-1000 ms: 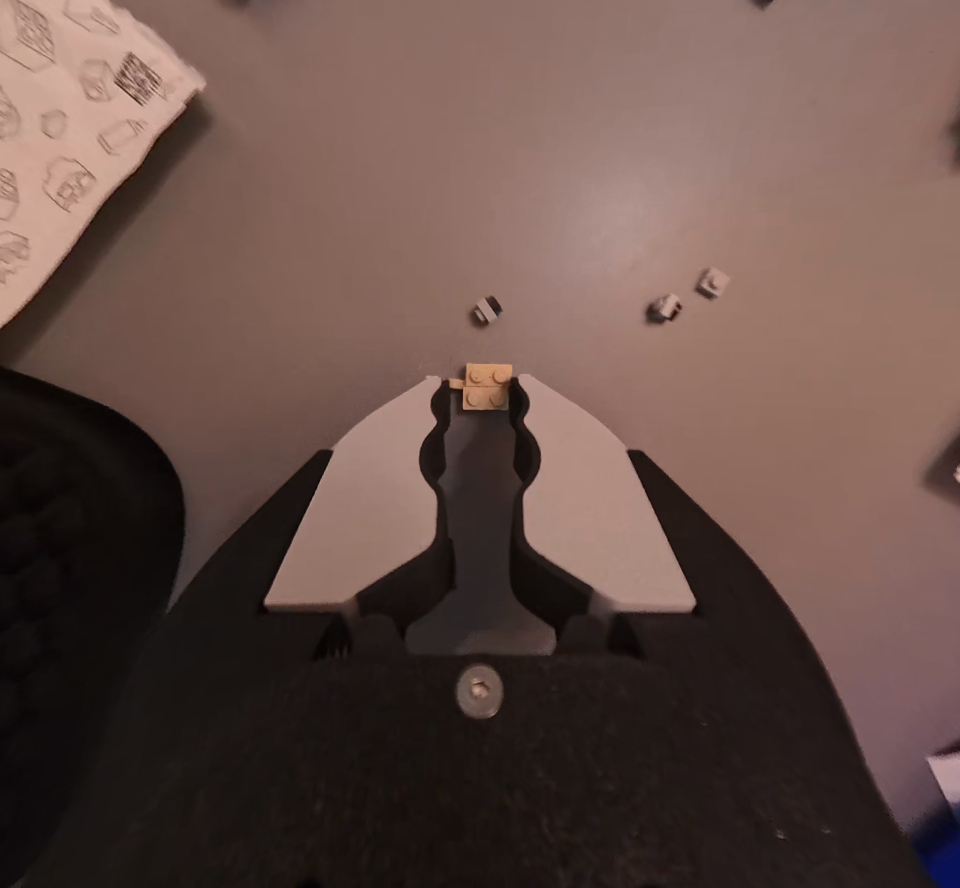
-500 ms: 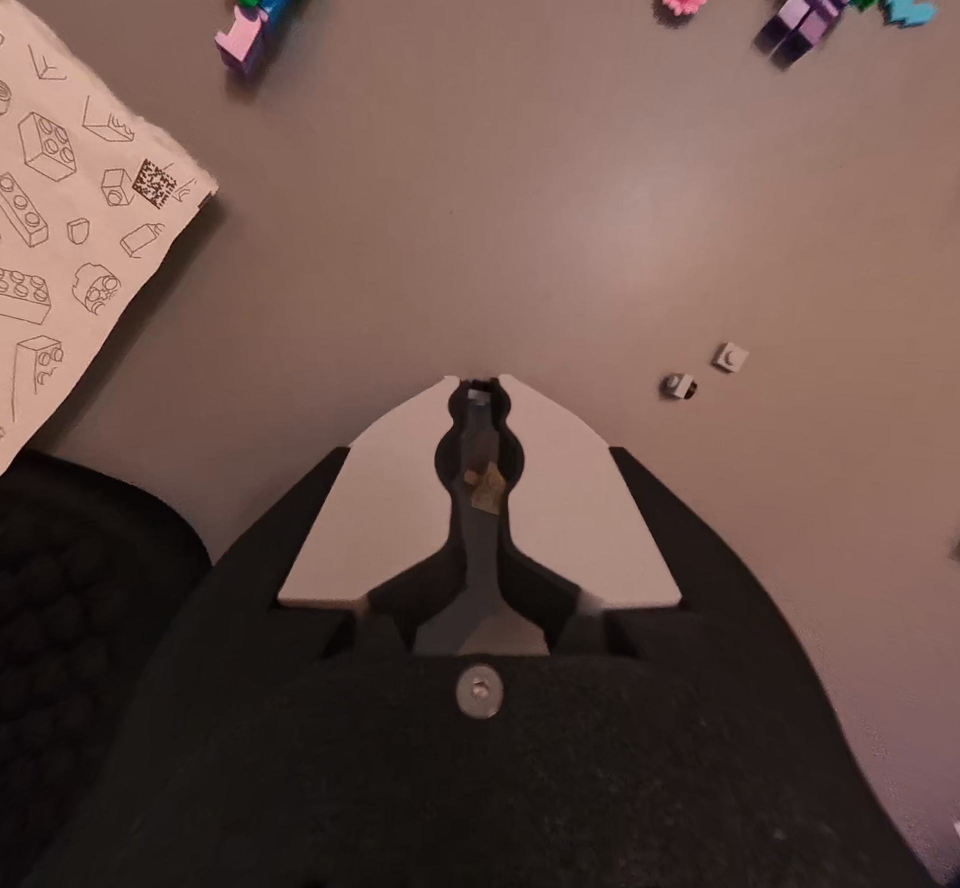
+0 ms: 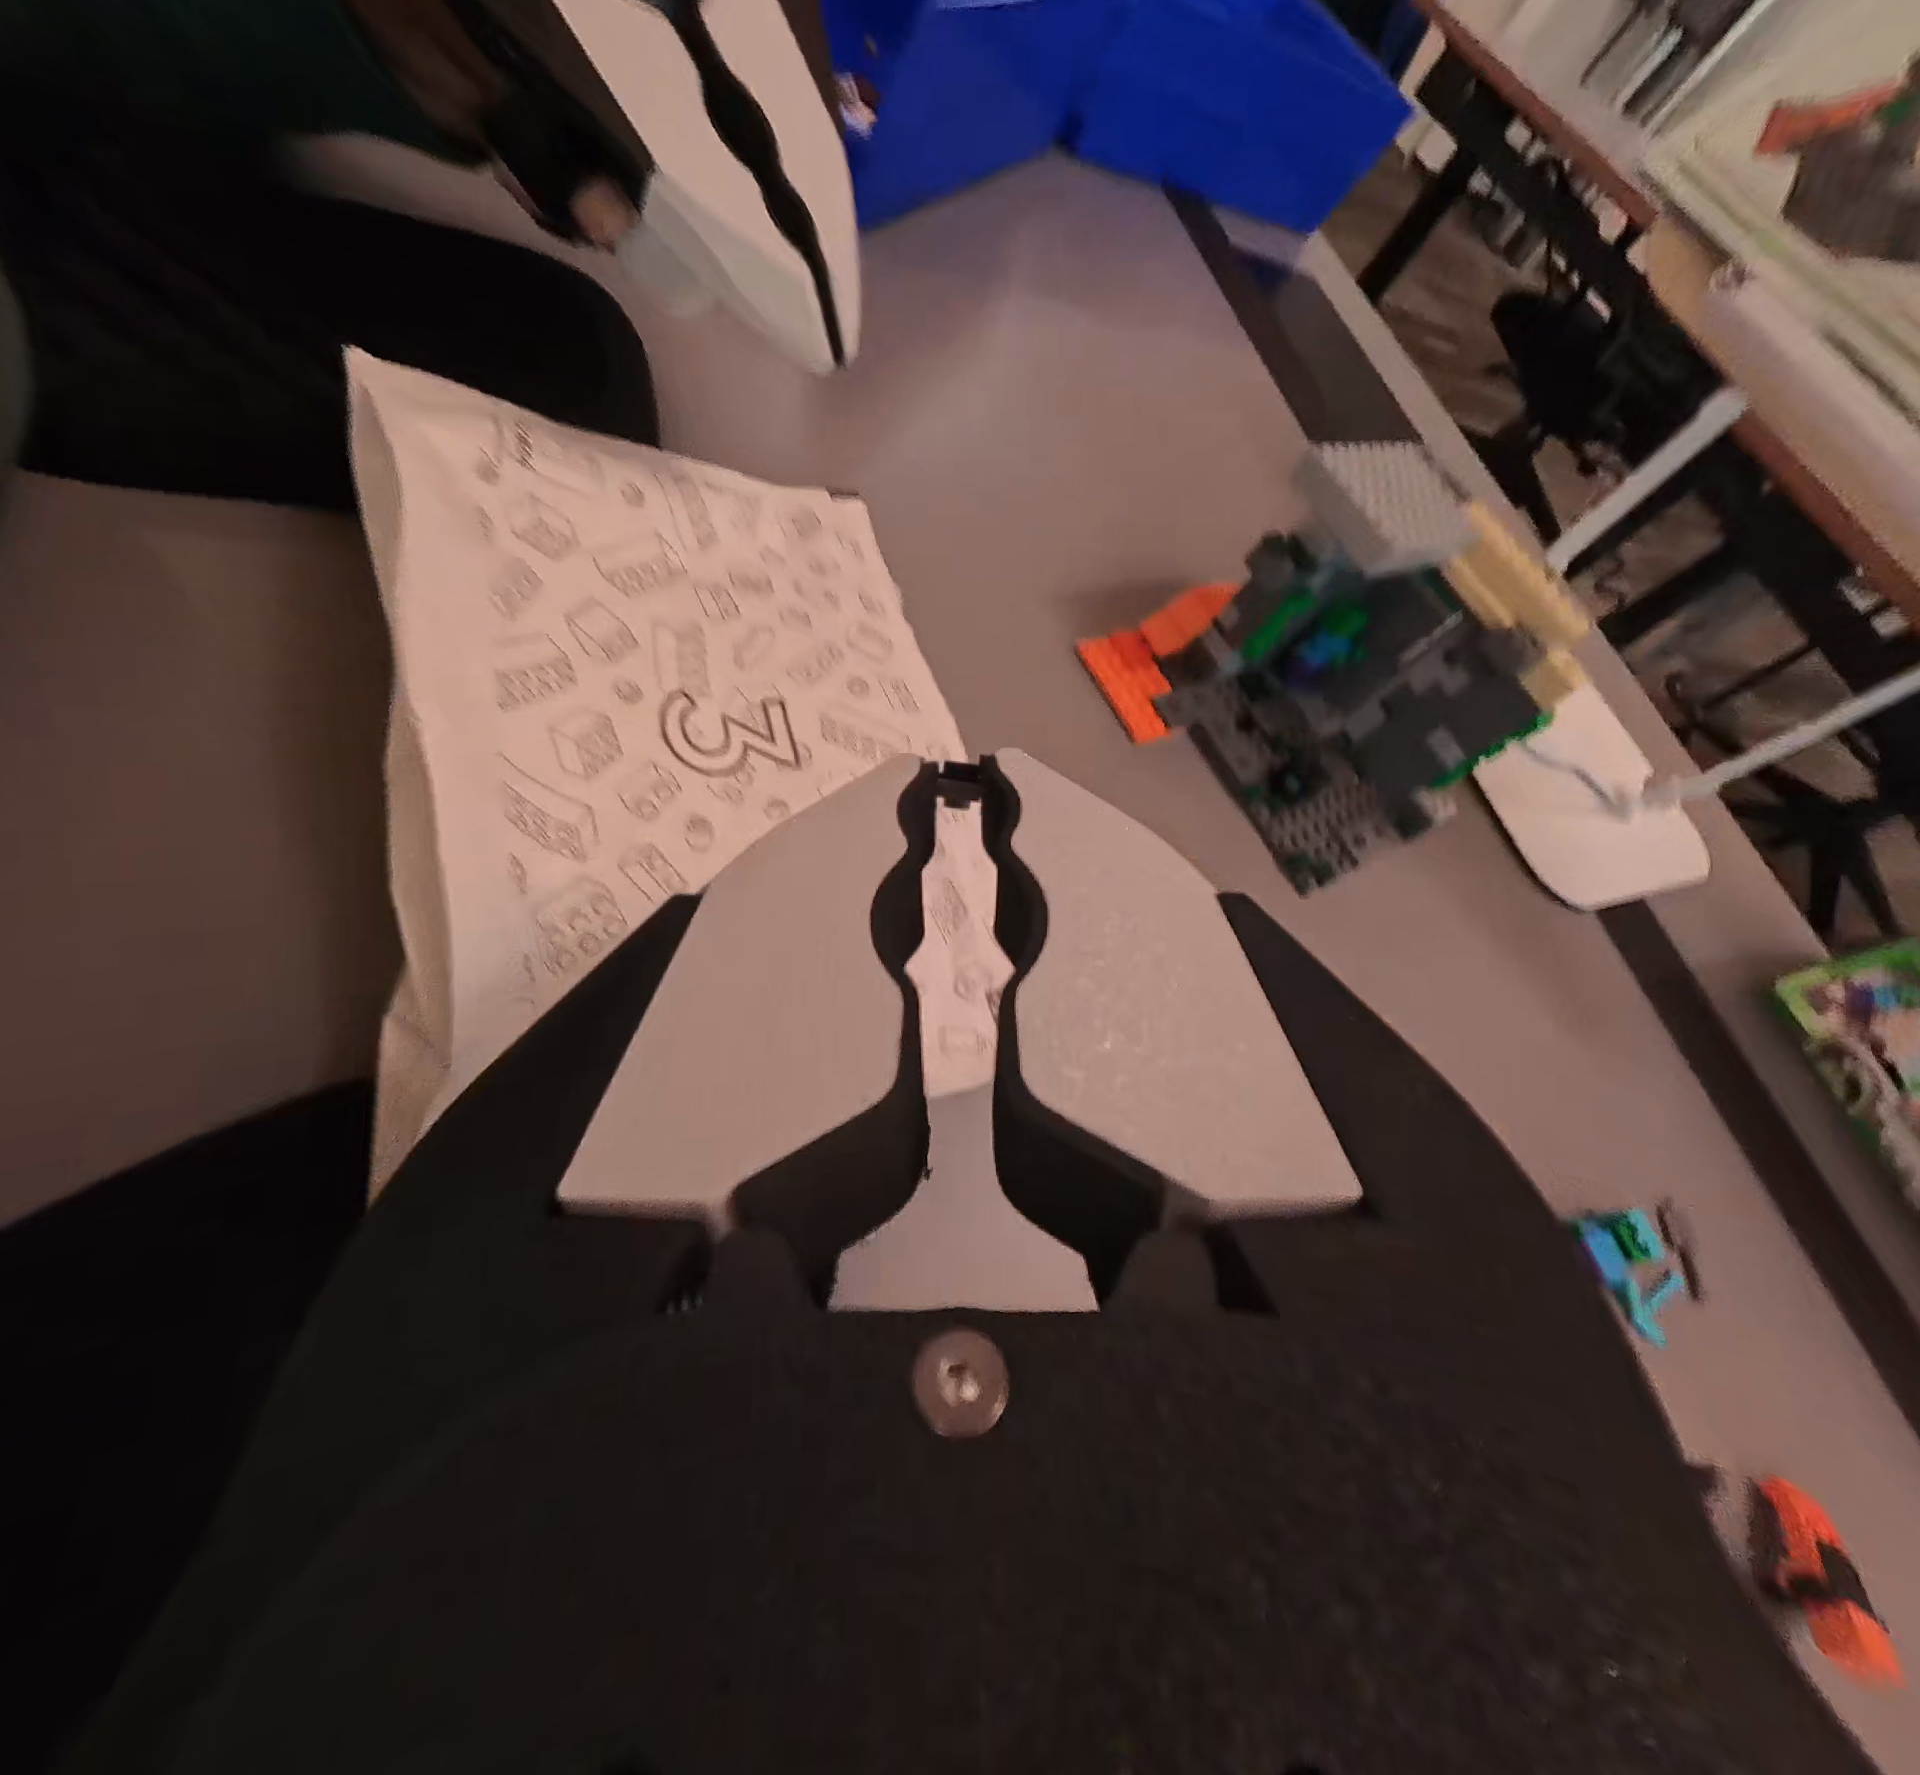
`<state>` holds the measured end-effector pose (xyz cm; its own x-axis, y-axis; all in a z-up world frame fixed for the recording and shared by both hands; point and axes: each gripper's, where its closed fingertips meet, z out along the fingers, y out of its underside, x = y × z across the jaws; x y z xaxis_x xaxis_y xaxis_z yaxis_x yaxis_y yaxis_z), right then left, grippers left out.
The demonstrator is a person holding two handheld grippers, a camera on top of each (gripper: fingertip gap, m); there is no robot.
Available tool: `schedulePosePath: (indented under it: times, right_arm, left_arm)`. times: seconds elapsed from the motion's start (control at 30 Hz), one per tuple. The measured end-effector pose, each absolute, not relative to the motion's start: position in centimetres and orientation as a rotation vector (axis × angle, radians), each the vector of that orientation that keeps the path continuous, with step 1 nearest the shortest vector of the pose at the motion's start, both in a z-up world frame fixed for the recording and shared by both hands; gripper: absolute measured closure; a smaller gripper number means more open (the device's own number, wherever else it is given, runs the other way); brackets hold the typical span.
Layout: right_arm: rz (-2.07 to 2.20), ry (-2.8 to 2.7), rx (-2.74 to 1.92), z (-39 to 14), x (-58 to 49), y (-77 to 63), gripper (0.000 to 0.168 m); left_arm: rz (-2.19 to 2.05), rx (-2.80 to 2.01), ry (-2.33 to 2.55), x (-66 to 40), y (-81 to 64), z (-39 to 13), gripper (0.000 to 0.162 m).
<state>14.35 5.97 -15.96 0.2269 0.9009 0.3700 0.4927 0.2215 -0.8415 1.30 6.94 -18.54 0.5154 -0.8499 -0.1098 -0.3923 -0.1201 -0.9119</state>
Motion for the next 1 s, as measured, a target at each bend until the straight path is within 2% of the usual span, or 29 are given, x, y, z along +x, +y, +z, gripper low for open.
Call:
schedulePosePath:
  times: [0.3, 0.5, 1.0]
  right_arm:
    - [0.584, -1.429, -1.346, -14.5, 11.7, 3.9, 0.160]
    - [0.606, -1.461, -1.363, -16.1, 8.4, 3.4, 0.160]
    - [0.297, -1.699, -1.194, -18.8, 6.2, 2.4, 0.160]
  left_arm:
    - [-0.633, -1.680, 1.118, 4.2, 5.4, -18.4, 0.160]
    - [-0.769, -1.675, 1.144, 6.6, 4.1, -18.4, 0.150]
    - [-1.168, -1.780, 1.091, 7.3, 2.3, -18.3, 0.153]
